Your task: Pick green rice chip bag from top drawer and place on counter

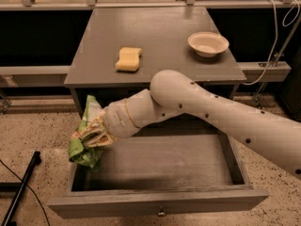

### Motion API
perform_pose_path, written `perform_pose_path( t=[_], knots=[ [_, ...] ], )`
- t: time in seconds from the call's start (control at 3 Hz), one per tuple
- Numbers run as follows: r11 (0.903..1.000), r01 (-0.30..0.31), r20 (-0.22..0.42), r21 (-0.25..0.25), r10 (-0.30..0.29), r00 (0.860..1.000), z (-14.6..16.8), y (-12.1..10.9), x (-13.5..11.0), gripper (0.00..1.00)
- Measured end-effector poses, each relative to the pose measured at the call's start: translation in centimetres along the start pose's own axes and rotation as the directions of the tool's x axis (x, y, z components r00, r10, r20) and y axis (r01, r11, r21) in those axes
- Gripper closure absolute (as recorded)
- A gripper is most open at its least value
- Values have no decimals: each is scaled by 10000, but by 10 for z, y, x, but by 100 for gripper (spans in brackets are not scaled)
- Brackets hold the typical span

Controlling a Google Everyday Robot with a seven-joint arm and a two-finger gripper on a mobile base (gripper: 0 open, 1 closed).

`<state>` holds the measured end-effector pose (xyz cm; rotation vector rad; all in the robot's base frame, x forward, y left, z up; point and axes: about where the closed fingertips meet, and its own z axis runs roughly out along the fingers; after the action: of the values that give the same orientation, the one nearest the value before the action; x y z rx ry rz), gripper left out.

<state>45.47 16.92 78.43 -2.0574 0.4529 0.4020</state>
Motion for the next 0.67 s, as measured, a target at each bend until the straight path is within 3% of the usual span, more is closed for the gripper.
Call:
perform_pose_path(
  t=[0.33, 0.67],
  knots=[
    [9995, 294, -112, 78, -293, 9995, -11, -10, -1, 100],
    [9804, 1944, -793, 319, -1914, 9783, -76, -64, -37, 100]
  ],
)
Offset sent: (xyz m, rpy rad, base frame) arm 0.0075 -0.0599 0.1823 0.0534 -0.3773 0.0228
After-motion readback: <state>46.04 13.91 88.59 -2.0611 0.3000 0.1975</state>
